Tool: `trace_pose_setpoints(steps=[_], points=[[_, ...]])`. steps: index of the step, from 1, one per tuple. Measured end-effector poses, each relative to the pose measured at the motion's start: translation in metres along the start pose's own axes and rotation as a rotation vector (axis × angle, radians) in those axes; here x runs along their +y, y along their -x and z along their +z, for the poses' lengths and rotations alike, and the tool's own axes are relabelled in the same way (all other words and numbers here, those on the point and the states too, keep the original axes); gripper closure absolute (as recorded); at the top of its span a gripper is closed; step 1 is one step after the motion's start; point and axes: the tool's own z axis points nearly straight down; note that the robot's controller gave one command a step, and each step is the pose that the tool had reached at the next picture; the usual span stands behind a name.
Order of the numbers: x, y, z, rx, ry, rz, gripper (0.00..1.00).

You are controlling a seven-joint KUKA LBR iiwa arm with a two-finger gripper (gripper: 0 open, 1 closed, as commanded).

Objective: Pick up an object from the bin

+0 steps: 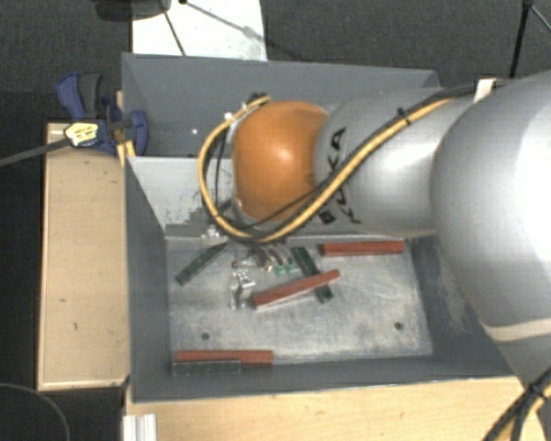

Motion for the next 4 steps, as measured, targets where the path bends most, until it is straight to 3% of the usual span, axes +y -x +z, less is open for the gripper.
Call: trace_pose_setpoints(steps=[1,2,3,4], points=[[-0.027,0.001,0.008,-0.007,0.007,-0.166,0.0],[-0.054,-0.002,0.036,-0.003,0.0,-0.082,0.0],[-0.054,-0.002,0.036,-0.002,0.002,-0.088,0.0],[-0.033,-0.011,0.044,-0.01,0.002,-0.272,1.0]])
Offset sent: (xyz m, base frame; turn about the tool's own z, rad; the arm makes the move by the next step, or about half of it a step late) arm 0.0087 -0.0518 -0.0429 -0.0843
